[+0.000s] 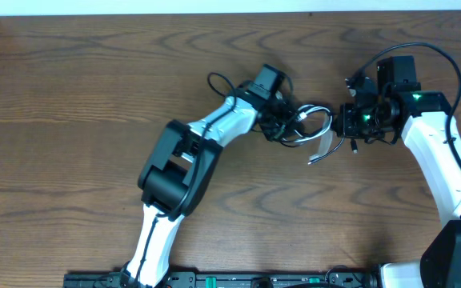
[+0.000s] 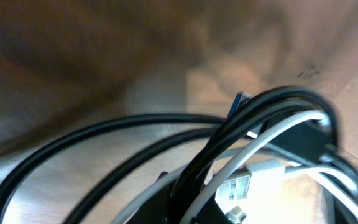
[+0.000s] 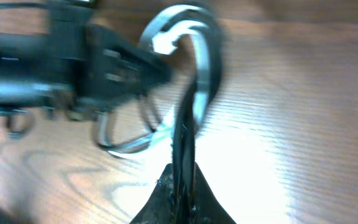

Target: Untangle cables

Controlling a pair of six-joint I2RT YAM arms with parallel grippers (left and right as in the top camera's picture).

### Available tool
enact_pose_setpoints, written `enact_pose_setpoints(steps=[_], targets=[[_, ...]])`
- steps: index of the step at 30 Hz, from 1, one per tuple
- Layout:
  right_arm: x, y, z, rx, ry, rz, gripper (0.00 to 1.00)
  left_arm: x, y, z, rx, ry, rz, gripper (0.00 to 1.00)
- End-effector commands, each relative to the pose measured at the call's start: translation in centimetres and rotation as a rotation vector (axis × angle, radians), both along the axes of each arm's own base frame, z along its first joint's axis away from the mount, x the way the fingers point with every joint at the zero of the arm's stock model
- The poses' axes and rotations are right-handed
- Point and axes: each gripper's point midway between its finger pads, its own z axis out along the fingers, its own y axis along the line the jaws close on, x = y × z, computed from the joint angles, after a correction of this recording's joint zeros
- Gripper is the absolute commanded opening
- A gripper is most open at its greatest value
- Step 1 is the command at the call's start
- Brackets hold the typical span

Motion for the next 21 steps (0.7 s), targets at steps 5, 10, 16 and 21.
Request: enact_pose_setpoints(steps=[5,10,16,21], targets=[[0.8,-2.9,0.2,-0.094,0.000,-0.138,0.01,3.5,3.1,9.6,-0.033,-0.423,-0.134,0.07],[0.8,-2.3,-0.9,-0.090,0.027,-0.120,0.01,3.0,3.6,17.0,-0.058,-0.697,-0.236,0.07],[1.1,-1.4,-1.3,-0.085,0.025,-0.097,0.01,0.8,4.1,24.3,-0.114,-0.917,-0.319,0.08],[2.0,0.0,-0.5,-0.003,-0.023,-0.058,0.01,-3.0,3.2,27.9,-0.306,-0.969,-0.462,0.07]])
